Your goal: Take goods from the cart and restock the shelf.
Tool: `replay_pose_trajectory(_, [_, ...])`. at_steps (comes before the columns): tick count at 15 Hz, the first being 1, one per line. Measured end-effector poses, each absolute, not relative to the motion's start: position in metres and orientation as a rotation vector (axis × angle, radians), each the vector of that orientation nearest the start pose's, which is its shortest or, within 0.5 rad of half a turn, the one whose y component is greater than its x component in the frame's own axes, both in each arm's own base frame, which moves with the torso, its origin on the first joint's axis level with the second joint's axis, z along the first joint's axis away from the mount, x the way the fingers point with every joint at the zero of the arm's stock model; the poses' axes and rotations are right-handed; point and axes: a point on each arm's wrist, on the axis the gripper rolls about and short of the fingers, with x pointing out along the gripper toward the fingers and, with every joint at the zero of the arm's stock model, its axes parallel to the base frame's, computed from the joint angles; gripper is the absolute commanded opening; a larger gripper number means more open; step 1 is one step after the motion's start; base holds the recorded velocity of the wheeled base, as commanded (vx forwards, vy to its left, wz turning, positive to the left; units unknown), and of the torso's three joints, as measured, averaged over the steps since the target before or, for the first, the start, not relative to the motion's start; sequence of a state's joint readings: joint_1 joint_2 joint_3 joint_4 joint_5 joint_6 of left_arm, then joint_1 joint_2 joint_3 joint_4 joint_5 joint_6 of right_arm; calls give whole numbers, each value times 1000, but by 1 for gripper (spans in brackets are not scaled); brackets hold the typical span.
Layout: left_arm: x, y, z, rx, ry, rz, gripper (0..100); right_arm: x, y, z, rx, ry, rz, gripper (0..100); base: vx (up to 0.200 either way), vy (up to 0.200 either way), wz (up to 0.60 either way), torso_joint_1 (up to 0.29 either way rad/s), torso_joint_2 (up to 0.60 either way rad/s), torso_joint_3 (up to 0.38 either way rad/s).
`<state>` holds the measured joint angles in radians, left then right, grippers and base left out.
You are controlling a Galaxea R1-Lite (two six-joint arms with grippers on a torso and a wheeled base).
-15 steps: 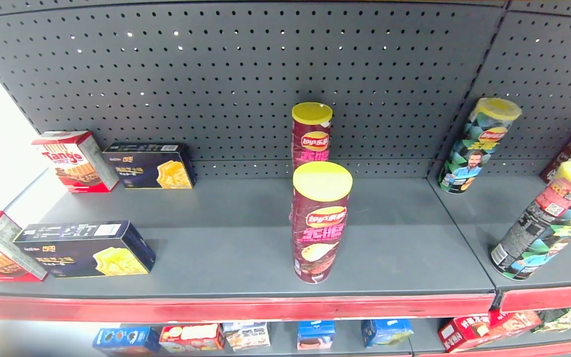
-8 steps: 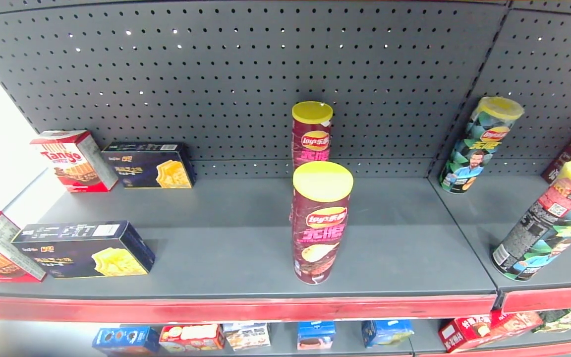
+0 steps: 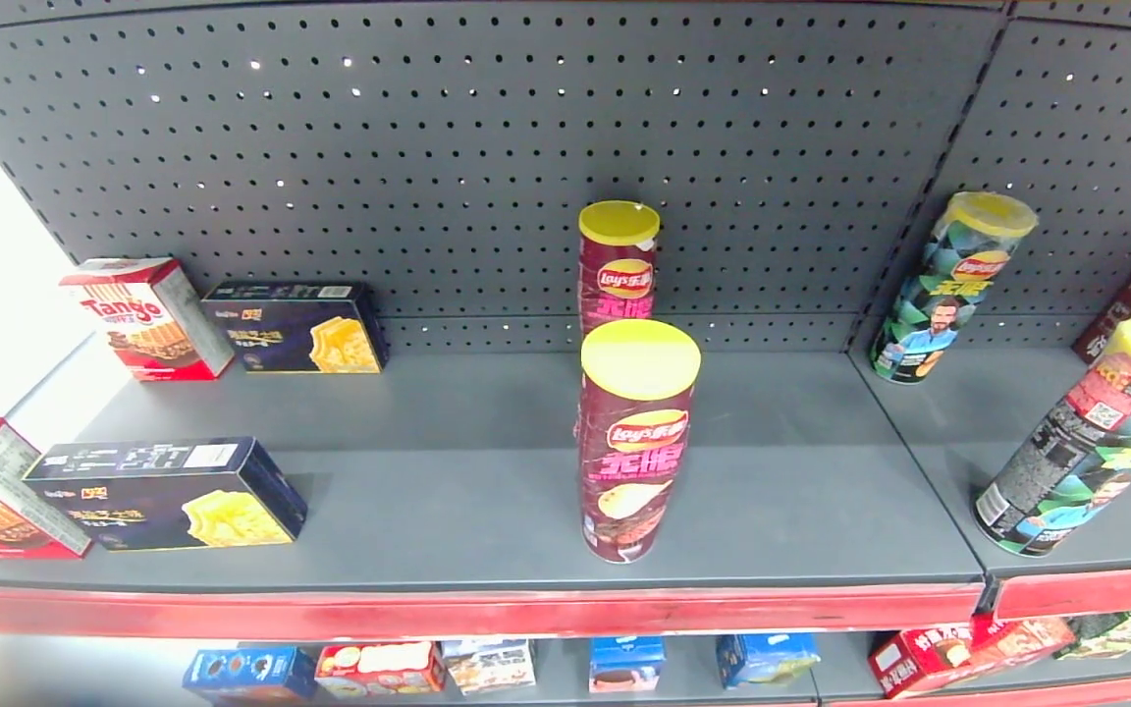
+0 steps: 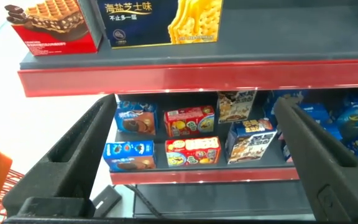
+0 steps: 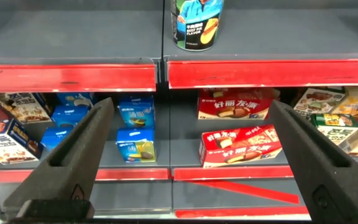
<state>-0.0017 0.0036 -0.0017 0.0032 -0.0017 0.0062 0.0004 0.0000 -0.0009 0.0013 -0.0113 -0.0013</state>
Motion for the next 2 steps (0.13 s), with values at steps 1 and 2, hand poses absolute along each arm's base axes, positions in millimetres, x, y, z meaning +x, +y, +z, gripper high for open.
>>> replay_pose_trajectory(1, [-23, 0, 76, 6, 5, -3, 100, -23, 0, 76, -1, 1, -11, 100, 0, 0, 0, 0, 0, 0])
replay_pose_trajectory(2, [-23, 0, 76, 6, 5, -3, 100, -23, 0, 76, -1, 0, -10, 100, 0, 0, 0, 0, 0, 0])
